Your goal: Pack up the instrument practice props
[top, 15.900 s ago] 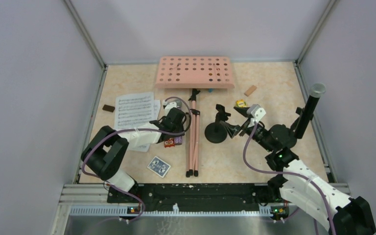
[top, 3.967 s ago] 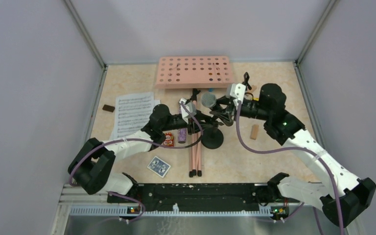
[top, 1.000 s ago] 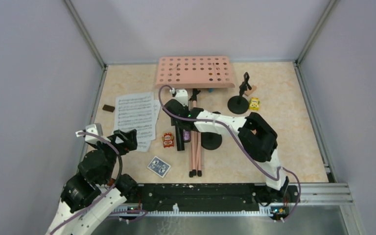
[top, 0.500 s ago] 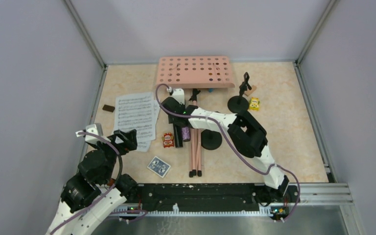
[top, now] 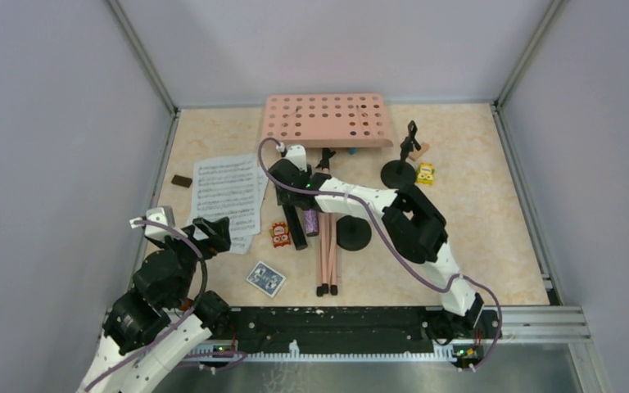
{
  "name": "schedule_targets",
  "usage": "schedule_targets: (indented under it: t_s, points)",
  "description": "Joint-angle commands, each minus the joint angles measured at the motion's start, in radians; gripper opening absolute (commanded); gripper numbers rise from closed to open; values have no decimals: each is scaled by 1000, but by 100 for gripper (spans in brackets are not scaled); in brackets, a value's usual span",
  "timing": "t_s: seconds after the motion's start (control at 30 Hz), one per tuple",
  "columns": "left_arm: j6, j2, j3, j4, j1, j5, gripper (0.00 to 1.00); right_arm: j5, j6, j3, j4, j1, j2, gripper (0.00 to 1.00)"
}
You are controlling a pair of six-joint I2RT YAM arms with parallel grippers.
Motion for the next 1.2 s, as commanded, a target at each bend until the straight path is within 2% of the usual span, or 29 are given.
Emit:
schedule_targets:
  t_s: [0.0, 0.1, 0.23, 0.33, 0.43, 0.53, 0.67, 0.73, 0.87, 1.07, 1.17]
  points:
    - [22, -8, -13, 48, -1, -17, 99, 31, -42, 47, -42, -18, -62, 57]
    - [34, -7, -17, 57, -1, -5, 99, -13, -88, 12, 1, -18, -141, 57]
    - [44, -4, -19, 67, -2, 6, 99, -245, -215, -83, 103, -17, -273, 57]
    - [83, 8, -30, 102, -2, 45, 99, -414, -316, -123, 103, -17, -354, 57]
    - [147, 55, -25, 151, -2, 168, 99, -510, -448, -106, -7, -5, -414, 57]
    - [158, 144, 9, 148, -2, 198, 99, -506, -593, -65, -179, 3, -459, 58]
    - [144, 263, 71, 130, -1, 237, 99, -618, -799, -50, -391, -11, -532, 61]
    - [138, 296, 72, 144, -1, 253, 99, -640, -815, -50, -420, -59, -574, 61]
    - [145, 312, 48, 195, -1, 275, 99, -836, -777, -76, -380, -244, -677, 60]
    - [185, 306, 20, 209, -1, 258, 99, -1176, -628, -289, -135, -538, -964, 60]
    - [193, 306, 11, 203, -2, 241, 99, -1245, -489, -441, 27, -662, -1138, 61]
